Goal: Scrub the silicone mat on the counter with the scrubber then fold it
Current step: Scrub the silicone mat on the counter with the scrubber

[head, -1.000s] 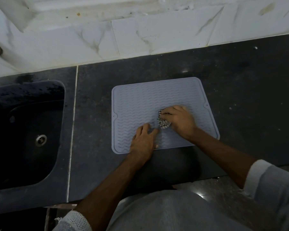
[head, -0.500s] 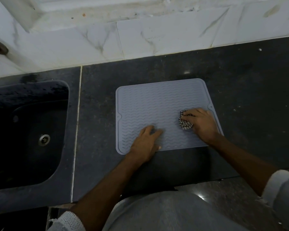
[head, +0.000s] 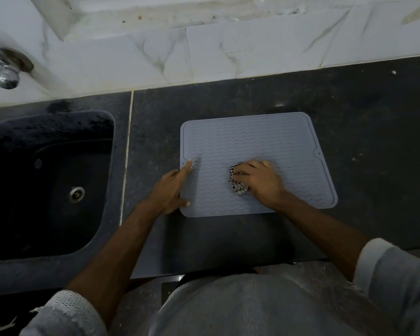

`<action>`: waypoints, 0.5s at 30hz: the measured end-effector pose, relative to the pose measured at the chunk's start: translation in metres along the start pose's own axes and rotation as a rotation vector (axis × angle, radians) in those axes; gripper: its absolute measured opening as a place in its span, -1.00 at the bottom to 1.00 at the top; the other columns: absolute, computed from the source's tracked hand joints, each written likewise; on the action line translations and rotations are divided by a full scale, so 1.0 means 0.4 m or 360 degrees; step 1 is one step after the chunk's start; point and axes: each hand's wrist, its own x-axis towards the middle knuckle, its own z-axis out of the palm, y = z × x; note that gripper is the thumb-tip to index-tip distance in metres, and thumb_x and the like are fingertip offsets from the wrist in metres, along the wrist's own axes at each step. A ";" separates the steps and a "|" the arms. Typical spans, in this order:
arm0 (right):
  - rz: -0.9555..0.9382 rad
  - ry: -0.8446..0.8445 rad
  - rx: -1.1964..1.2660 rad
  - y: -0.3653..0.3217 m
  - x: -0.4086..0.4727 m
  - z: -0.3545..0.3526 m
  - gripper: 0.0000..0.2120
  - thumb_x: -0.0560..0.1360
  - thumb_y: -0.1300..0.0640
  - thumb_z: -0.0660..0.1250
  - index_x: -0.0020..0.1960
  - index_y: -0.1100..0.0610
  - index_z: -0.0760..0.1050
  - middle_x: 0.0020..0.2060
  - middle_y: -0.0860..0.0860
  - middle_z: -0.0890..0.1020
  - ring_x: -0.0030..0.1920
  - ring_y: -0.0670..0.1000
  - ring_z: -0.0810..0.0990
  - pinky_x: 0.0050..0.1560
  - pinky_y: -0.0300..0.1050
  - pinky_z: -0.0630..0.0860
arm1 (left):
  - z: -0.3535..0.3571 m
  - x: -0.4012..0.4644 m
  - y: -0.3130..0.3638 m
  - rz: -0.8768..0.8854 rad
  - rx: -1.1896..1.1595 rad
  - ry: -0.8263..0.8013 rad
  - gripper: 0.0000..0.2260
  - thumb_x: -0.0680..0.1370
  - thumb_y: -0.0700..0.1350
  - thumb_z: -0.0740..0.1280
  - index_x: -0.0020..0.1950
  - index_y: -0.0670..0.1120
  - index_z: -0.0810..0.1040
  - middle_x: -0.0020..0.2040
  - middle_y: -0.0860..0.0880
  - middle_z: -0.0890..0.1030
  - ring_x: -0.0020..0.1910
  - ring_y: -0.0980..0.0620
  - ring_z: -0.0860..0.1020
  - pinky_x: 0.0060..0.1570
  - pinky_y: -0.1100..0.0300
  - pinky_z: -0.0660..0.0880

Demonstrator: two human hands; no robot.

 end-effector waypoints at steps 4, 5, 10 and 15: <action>0.0146 -0.0068 -0.0110 0.089 -0.078 -0.033 -0.55 0.29 0.30 0.48 0.16 0.10 0.57 0.19 0.10 0.58 0.19 0.22 0.51 0.13 0.19 0.40 | 0.004 -0.013 -0.023 0.0038 -0.0006 0.0055 0.03 0.41 -0.04 0.50 0.55 0.06 -0.26 0.54 -0.14 0.10 0.50 -0.17 0.10 0.46 -0.14 0.11; 0.0202 -0.0112 -0.0135 0.104 -0.091 -0.041 -0.56 0.31 0.30 0.47 0.18 0.09 0.56 0.21 0.09 0.56 0.22 0.20 0.48 0.17 0.18 0.37 | 0.004 -0.016 -0.028 0.0036 -0.0011 0.0069 0.03 0.41 -0.01 0.50 0.55 0.06 -0.26 0.54 -0.15 0.10 0.50 -0.17 0.10 0.45 -0.15 0.12; 0.0300 -0.0009 -0.0039 0.069 -0.049 -0.045 -0.69 0.37 0.29 0.39 0.11 0.12 0.60 0.16 0.09 0.60 0.18 0.21 0.50 0.17 0.16 0.34 | 0.003 -0.016 -0.040 0.0103 0.0067 0.0091 0.04 0.41 0.10 0.48 0.54 0.06 -0.29 0.53 -0.17 0.10 0.50 -0.17 0.10 0.46 -0.15 0.11; 0.0143 -0.0008 0.0063 -0.041 0.033 0.011 -0.65 0.34 0.34 0.38 0.11 0.15 0.60 0.15 0.11 0.60 0.16 0.20 0.52 0.08 0.11 0.35 | 0.009 -0.021 -0.057 0.0093 0.0085 0.0084 0.03 0.42 0.21 0.42 0.48 0.18 -0.39 0.57 -0.14 -0.01 0.52 -0.18 0.00 0.47 -0.19 -0.02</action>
